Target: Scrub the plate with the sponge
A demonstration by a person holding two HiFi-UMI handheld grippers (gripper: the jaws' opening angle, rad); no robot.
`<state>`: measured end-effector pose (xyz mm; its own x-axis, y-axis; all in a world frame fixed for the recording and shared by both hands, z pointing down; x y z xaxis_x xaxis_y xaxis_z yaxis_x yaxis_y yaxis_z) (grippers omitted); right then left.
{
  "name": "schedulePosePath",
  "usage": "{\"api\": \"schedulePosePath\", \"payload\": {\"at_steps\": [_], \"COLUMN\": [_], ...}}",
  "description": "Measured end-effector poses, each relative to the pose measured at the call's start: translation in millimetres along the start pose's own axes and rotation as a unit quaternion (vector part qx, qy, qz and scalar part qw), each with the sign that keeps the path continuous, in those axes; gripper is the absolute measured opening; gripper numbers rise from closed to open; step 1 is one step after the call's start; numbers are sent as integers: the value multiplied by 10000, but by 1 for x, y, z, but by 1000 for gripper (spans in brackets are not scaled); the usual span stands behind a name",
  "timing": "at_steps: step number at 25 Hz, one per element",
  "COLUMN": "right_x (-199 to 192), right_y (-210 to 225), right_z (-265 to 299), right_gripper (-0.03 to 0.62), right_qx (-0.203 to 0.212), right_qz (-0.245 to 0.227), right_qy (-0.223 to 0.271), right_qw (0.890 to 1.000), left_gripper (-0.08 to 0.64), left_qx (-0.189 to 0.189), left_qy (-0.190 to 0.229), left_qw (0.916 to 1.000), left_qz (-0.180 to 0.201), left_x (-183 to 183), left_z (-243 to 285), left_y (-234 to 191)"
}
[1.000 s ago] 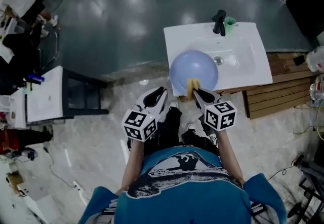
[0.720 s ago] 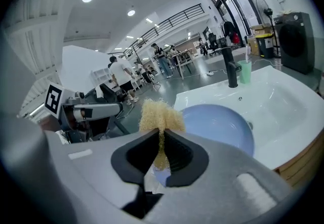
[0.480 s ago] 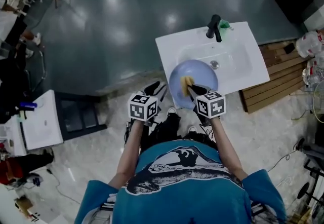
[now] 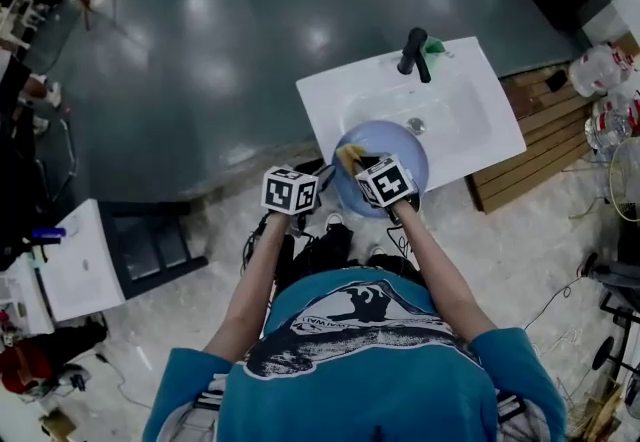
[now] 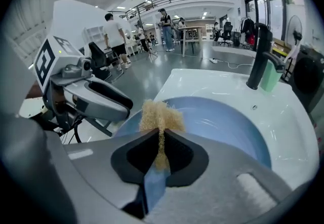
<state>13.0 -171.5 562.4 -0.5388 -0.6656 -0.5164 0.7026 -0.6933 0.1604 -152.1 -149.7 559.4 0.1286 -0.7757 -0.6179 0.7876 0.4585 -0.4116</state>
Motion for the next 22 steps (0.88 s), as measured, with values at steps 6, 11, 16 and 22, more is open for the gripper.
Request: {"api": "schedulePosePath", "payload": {"at_steps": [6,11,16,22], "right_x": [6,6,9,14], "right_y": [-2,-3,7,38], "right_z": [11,11,11,6], "right_gripper": [31,31,31,31], "right_qx": [15,44,-36,-530], "right_qz": [-251,-240,-77,8], "right_qy": [-247,-237,-171,-192], "right_qw": [9994,9994,9998,9984], "left_gripper": [109,95,75,61], "left_qx": [-677,-761,-307,-86], "left_qy": [-335,-333,-160,97], "left_qw": [9967,9874,9868,9793], "left_qz": [-311,-1349,-1580,-2021], "left_x": [-12,-17,-19,-21], "left_z": [24,31,31,30], "left_y": [-3,-7,-2,1]}}
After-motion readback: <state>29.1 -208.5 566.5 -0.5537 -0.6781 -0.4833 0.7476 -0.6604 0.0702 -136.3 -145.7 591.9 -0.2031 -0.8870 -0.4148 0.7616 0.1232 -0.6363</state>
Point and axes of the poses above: the fingertips, and each gripper's own axes: z forward along the fingers, y to its right, x out of its top, the point moved 9 cm from there along -z, backward along the fingers, and after that the axes turned 4 degrees about -y, right-handed, at the moved point
